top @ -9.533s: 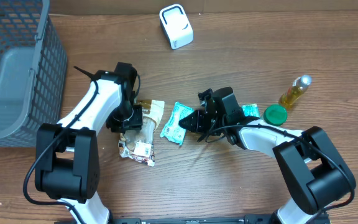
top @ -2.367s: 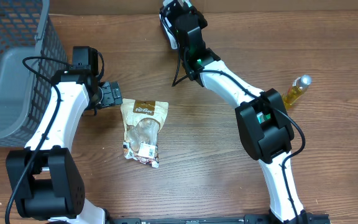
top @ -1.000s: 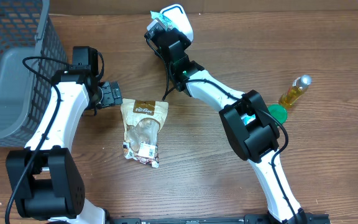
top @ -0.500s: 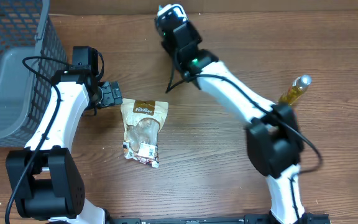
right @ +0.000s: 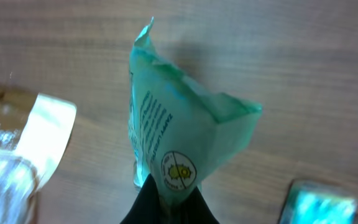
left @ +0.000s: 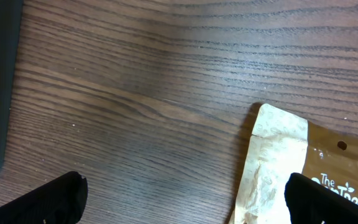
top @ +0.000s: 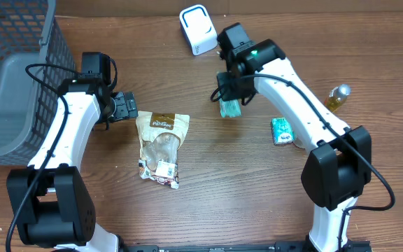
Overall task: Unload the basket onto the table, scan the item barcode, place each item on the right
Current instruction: 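Lower the wipes pack beside the tissue pack and open the right gripper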
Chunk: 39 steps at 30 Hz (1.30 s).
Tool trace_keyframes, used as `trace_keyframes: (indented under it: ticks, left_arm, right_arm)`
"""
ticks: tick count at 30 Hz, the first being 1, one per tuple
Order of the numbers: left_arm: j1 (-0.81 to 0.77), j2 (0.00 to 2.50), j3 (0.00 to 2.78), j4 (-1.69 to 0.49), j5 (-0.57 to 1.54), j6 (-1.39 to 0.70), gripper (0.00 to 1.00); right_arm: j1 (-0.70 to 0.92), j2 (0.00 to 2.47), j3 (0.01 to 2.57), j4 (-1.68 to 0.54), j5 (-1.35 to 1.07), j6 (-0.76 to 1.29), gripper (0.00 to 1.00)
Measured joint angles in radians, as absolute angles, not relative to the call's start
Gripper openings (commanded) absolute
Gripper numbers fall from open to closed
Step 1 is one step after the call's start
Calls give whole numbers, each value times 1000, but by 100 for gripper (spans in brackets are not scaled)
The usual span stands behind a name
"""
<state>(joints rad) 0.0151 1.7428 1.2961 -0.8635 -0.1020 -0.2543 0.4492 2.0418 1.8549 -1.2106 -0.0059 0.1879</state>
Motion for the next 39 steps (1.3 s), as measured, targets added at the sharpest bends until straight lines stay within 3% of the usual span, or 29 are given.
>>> trace_keyframes:
  ticks: [6,17,21,24,32,36,39]
  left_arm:
    - [15,1743,1296,-863,-102,-254,100]
    - [15,1743,1296,-863,-102,-254,100]
    - [15,1743,1296,-863,-102,-254,100]
    - [15,1743,1296,-863,-102,-254,100]
    - [15,1743,1296,-864,-102,-254,100]
    - [15,1743,1296,-863,-102,-254,100]
    - [15,1743,1296,-863,-102,-254,100]
  right_arm:
    - [415,2042,1836,-1337,-101,221,4]
    - [413,2042,1647,-1246,-104,235,6]
    - [410,2042,1639,-1238,-91,238,50]
    - [408,2042,1639,-1226,-68,250,76]
    - [410,2042,1639,-1155,-12,349,79]
    - [428,2042,1638,-1110,-52,383,89]
    - [464,2042,1638,-1087,-81,432,91]
